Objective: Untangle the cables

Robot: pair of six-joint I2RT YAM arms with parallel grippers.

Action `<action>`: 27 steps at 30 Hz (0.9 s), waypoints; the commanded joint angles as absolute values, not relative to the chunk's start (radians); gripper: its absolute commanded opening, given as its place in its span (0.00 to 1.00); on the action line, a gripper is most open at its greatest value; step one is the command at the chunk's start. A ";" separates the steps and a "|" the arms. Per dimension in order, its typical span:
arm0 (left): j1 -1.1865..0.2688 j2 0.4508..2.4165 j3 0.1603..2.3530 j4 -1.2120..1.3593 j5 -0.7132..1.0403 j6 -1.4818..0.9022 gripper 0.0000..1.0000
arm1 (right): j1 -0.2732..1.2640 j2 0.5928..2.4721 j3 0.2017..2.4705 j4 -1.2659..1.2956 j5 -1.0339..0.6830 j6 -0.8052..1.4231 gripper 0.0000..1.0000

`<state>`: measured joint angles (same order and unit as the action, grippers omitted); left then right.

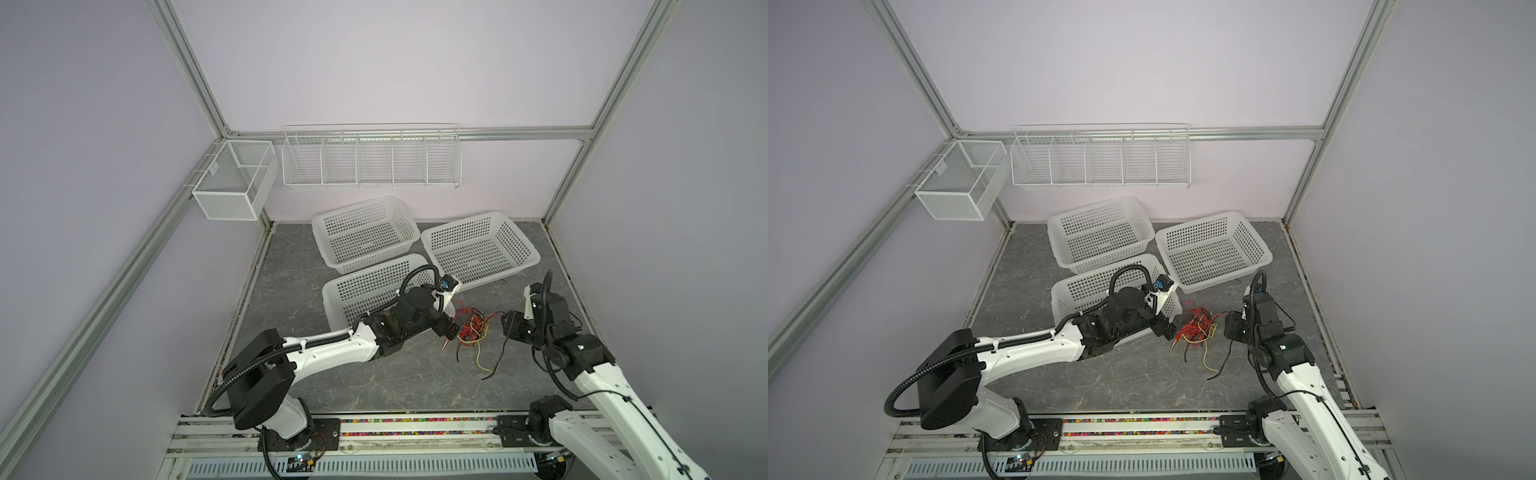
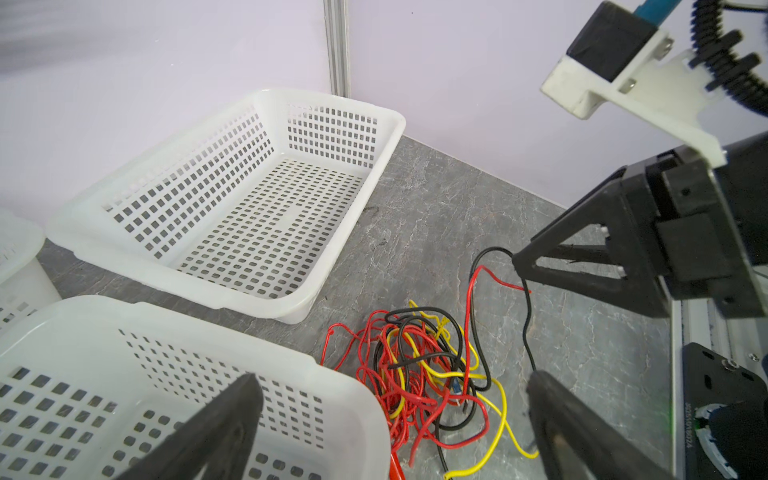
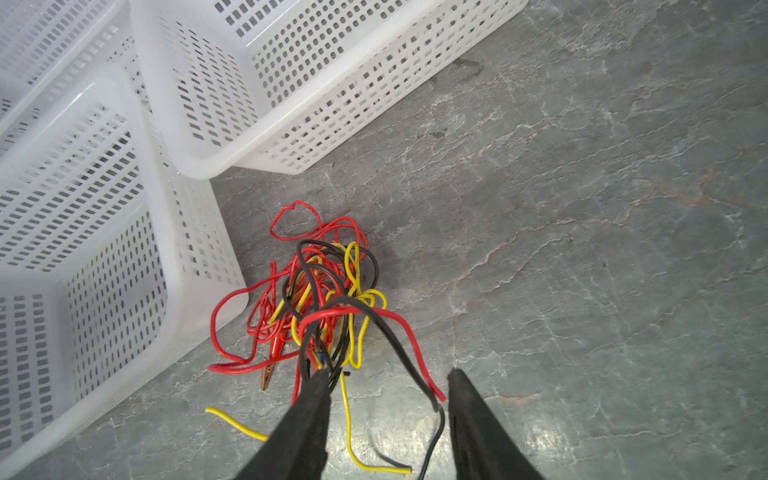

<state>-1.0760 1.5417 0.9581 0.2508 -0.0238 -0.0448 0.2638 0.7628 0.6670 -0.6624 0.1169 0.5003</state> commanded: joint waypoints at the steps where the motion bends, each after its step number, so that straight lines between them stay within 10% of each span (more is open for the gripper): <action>1: -1.071 1.546 0.939 0.272 -0.004 -0.060 0.99 | 0.241 0.767 0.625 -0.637 0.109 0.500 0.47; 7: -1.071 1.539 0.934 0.269 -0.012 -0.062 0.99 | 0.233 0.836 0.591 -0.515 0.064 0.501 0.35; 10: -1.071 1.536 0.935 0.270 -0.018 -0.061 0.99 | 0.232 0.867 0.592 -0.474 0.057 0.498 0.07; 27: -1.060 1.606 0.999 0.297 0.004 -0.089 0.99 | 0.242 0.597 0.765 -0.462 -0.276 0.323 0.06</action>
